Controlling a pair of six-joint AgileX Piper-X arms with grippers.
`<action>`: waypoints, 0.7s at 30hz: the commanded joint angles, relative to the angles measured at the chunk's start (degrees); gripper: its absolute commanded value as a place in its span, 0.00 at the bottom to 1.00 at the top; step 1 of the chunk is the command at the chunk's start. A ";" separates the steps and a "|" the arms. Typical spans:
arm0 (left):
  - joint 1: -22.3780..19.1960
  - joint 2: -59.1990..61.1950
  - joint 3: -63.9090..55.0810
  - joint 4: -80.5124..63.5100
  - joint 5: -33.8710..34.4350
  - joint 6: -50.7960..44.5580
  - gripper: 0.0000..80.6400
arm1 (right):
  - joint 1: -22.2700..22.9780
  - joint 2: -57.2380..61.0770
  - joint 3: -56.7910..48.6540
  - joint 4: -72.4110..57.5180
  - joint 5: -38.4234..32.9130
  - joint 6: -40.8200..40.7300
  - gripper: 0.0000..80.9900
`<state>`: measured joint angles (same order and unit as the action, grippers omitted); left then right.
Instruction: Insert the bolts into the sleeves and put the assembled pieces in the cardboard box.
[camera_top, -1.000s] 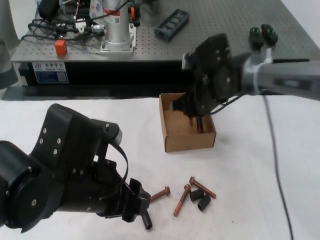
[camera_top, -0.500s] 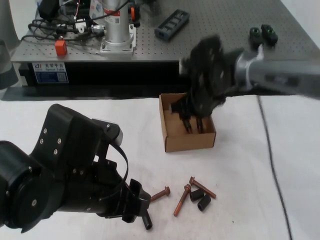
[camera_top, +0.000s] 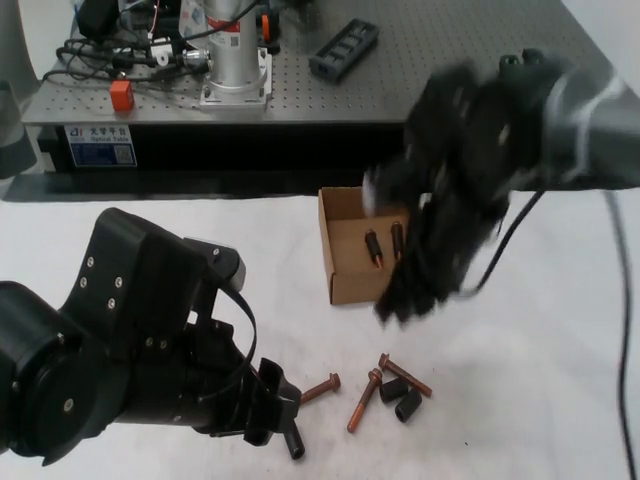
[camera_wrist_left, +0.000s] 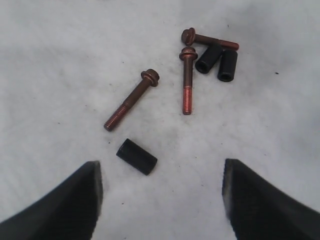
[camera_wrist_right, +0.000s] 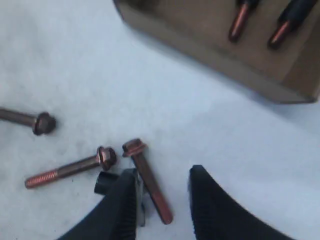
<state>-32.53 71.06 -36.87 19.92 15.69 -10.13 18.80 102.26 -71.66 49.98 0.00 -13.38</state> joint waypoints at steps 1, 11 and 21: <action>-0.16 -0.31 -0.19 0.19 -0.53 0.35 0.61 | 0.49 1.18 0.89 0.00 0.00 -1.27 0.31; -0.16 -0.31 -0.19 0.19 -0.53 0.35 0.61 | 1.42 5.93 1.04 -1.25 0.47 -1.75 0.31; -0.16 -0.31 -0.08 0.14 -0.53 0.35 0.61 | 1.42 9.74 1.66 -3.02 0.61 -2.53 0.31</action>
<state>-32.53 71.06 -36.87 20.07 15.69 -10.13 20.06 111.02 -70.16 47.14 0.80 -15.26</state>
